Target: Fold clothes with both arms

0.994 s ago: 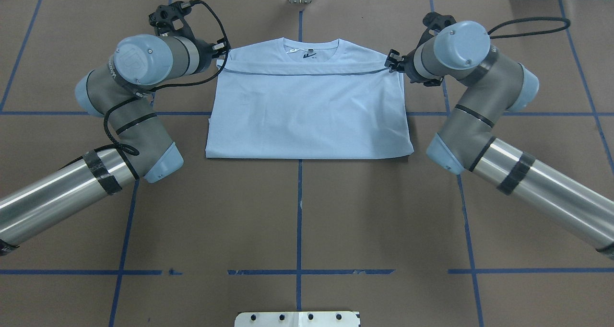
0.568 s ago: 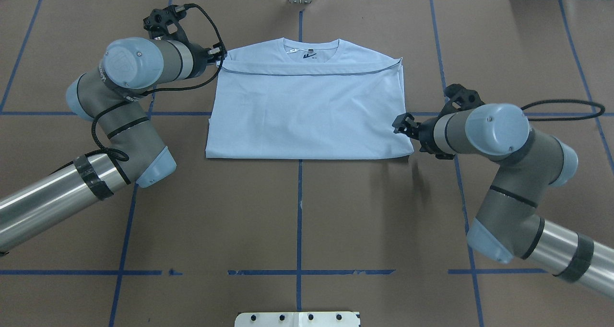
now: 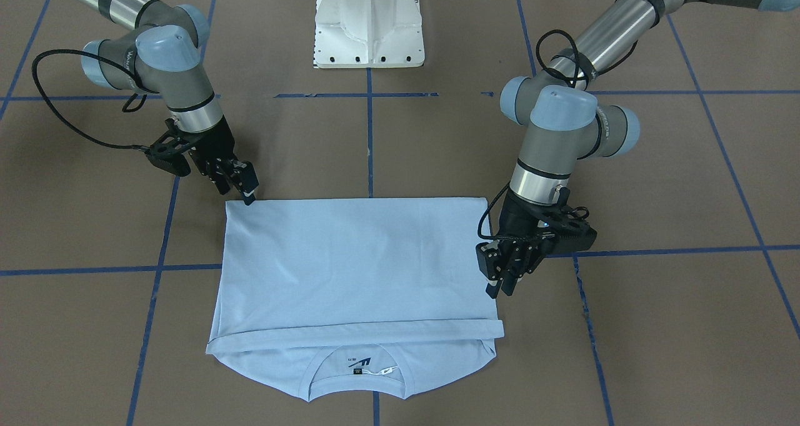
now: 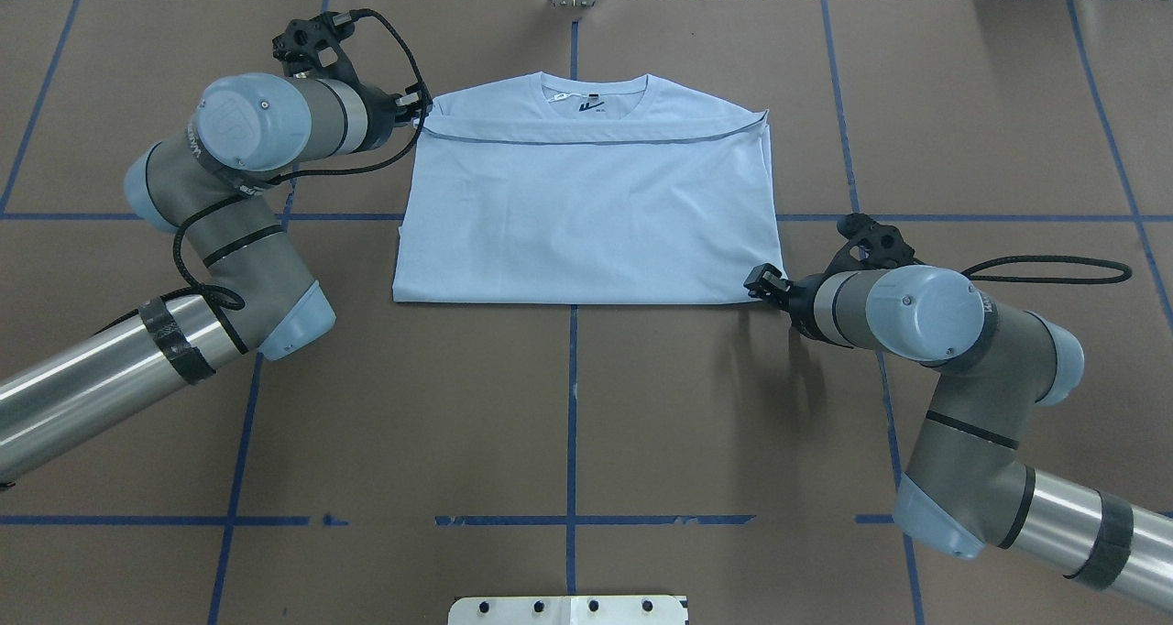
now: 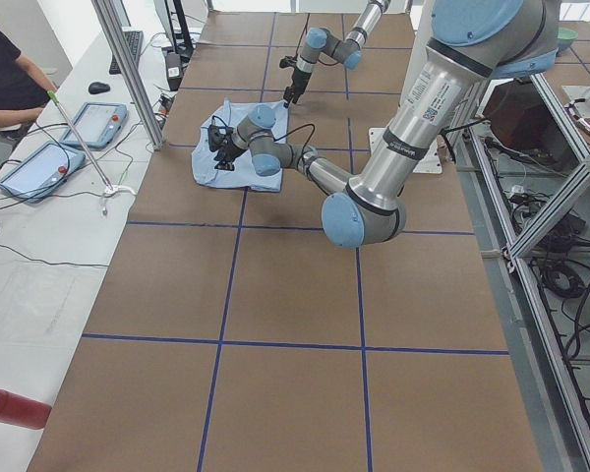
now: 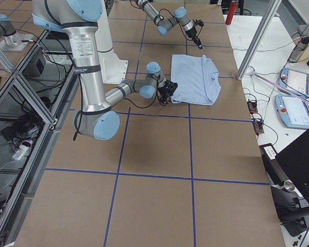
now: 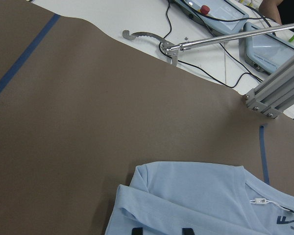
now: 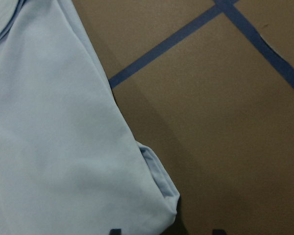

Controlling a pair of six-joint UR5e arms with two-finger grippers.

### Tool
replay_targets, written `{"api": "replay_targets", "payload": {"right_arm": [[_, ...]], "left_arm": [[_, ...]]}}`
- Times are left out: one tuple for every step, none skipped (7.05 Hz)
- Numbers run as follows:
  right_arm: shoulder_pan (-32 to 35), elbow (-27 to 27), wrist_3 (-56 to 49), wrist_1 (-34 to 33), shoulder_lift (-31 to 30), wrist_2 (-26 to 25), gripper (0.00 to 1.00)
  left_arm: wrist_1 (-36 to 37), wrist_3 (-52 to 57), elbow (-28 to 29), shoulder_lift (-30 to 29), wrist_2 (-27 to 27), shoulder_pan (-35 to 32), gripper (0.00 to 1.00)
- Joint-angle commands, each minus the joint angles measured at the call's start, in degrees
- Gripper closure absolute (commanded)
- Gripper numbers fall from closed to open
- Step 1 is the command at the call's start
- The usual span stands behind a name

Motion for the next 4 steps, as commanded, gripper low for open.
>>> {"api": "replay_targets", "payload": {"right_arm": [[0.9,0.2,0.1,-0.4,0.2,-0.1,0.59],[0.9,0.2,0.1,-0.5,0.0,-0.6,0.63],[0.9,0.4,0.1,-0.5,-0.7,-1.5,0.74],[0.9,0.9,0.1,-0.5,-0.9,-1.5,0.96]], "left_arm": [[0.1,0.0,0.2,0.0,0.0,0.0,0.62],[0.1,0.0,0.1,0.5,0.0,0.0,0.62],[0.1,0.0,0.1,0.5,0.0,0.0,0.62],[0.1,-0.1,0.1,0.5,0.0,0.0,0.62]]}}
